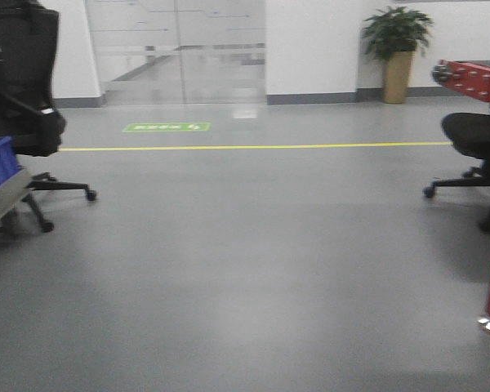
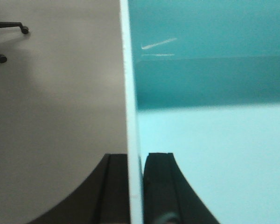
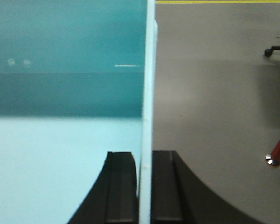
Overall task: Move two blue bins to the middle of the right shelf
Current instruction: 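Drive the base across the room carrying the teal bin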
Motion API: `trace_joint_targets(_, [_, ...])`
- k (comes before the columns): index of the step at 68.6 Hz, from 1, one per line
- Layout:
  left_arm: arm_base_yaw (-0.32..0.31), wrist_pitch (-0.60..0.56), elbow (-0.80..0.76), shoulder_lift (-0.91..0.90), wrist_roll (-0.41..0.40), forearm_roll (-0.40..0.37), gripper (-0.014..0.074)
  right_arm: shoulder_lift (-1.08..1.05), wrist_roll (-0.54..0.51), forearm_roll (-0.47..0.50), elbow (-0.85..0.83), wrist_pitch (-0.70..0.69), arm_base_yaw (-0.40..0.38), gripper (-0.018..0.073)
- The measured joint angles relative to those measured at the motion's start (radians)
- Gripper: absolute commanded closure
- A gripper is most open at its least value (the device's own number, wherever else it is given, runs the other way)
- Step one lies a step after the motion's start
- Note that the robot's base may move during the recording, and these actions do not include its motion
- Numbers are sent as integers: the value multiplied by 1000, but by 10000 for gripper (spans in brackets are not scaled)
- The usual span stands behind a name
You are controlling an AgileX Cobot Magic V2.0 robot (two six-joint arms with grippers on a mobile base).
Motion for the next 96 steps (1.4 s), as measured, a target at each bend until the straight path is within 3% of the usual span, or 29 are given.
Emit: trace_joint_targets(96, [0, 0, 0, 0, 0, 0, 707, 0, 0, 0, 0, -4, -2, 721])
